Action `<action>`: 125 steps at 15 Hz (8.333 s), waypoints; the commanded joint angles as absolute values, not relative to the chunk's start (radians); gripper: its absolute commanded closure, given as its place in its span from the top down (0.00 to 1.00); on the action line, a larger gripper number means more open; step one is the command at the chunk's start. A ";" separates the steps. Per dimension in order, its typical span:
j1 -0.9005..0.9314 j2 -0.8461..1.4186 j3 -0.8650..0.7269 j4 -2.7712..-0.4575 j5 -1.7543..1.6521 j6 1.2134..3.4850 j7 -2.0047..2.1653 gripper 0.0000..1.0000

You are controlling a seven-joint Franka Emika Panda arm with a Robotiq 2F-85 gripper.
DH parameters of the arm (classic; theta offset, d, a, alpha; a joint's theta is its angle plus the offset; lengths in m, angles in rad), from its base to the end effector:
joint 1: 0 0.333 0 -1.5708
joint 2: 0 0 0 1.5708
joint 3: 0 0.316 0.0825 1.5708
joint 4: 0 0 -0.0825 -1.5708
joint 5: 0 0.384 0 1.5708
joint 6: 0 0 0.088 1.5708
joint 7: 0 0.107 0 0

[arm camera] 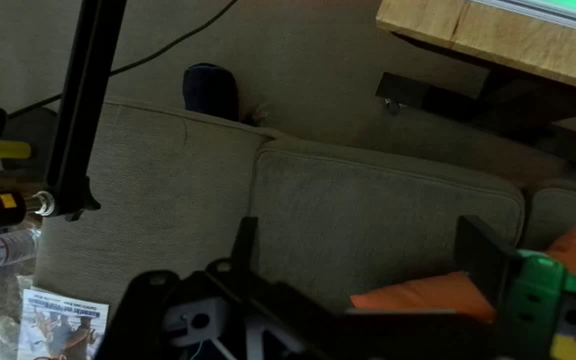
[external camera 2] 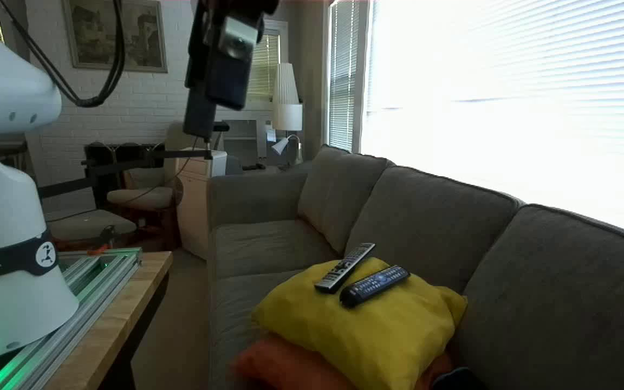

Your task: Put the remotes on the sofa then move the pillows to the right

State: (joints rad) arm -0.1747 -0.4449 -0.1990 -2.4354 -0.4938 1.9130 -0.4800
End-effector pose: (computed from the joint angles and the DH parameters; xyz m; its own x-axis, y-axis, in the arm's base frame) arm 0.3658 -0.1833 0.4604 0.9285 0.2659 -0.2593 0.3331 -0.9049 0.2651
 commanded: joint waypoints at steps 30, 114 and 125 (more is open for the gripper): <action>0.081 -0.332 -0.037 -2.560 -0.414 2.284 -0.543 1.00; 0.252 0.152 -0.410 -2.509 -0.097 3.001 0.094 0.31; -0.345 0.510 0.099 -2.352 0.273 3.091 -0.122 0.31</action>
State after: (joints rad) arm -0.2200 0.4147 0.0008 -2.4422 0.2299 3.0825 -0.0707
